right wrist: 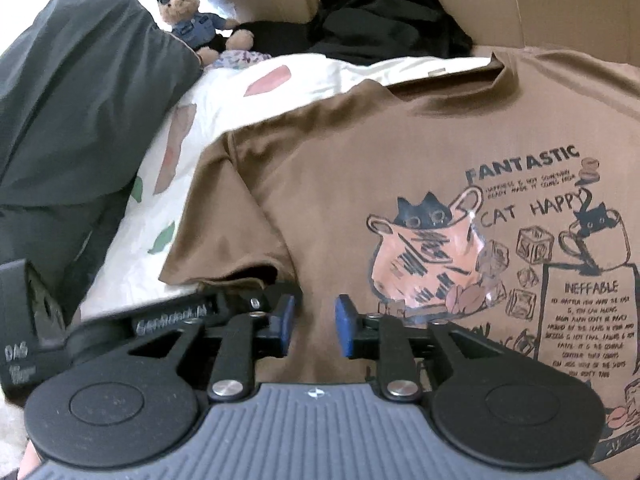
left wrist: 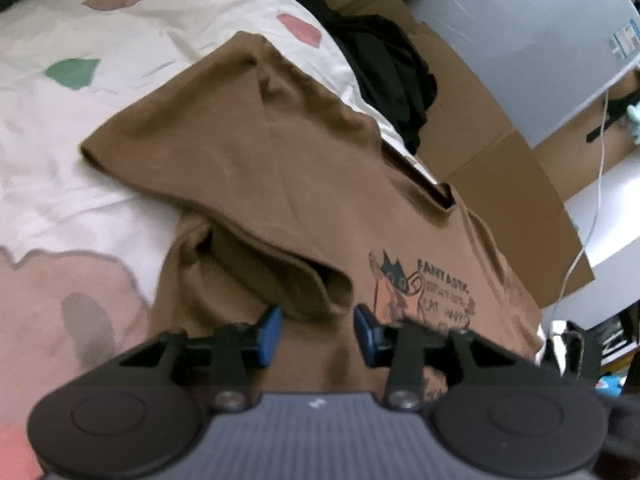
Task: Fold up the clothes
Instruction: 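Open the left tool to release the folded sleeve and withdraw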
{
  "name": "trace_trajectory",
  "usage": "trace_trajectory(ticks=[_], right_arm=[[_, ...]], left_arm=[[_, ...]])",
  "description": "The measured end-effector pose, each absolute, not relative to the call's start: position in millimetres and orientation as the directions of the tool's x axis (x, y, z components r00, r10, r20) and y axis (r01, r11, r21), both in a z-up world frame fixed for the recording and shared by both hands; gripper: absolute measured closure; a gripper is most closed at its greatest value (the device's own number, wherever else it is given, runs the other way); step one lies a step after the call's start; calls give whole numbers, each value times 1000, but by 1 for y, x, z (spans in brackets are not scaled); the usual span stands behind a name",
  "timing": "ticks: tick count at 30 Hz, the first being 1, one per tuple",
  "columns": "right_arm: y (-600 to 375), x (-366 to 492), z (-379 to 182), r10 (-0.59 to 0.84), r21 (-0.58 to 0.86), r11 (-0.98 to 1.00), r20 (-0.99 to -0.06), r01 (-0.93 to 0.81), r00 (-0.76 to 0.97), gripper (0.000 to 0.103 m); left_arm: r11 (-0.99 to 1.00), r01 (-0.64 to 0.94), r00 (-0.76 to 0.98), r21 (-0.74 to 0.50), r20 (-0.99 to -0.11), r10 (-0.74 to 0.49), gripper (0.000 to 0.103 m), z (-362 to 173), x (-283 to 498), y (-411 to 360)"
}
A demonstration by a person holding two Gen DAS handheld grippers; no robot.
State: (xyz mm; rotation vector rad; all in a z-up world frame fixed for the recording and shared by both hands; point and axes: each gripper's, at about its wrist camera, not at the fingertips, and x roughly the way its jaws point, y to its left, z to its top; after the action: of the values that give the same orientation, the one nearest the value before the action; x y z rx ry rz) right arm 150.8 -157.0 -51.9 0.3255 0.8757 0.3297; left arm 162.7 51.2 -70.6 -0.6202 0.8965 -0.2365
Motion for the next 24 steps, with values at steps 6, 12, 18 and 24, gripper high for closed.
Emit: trace_trajectory(ticks=[6, 12, 18, 24], right_arm=[[-156, 153, -43, 407, 392, 905, -680, -167, 610, 72], [-145, 153, -39, 417, 377, 904, -676, -201, 607, 72], [-133, 155, -41, 423, 363, 904, -679, -227, 600, 72], [-116, 161, -41, 437, 356, 899, -676, -257, 593, 72]], left_arm=[[799, -66, 641, -597, -639, -425, 60, -58, 145, 66], [801, -107, 681, -589, -630, -372, 59, -47, 142, 93], [775, -196, 709, -601, -633, -312, 59, -48, 146, 128], [758, -264, 725, -597, -641, -253, 59, -49, 150, 155]])
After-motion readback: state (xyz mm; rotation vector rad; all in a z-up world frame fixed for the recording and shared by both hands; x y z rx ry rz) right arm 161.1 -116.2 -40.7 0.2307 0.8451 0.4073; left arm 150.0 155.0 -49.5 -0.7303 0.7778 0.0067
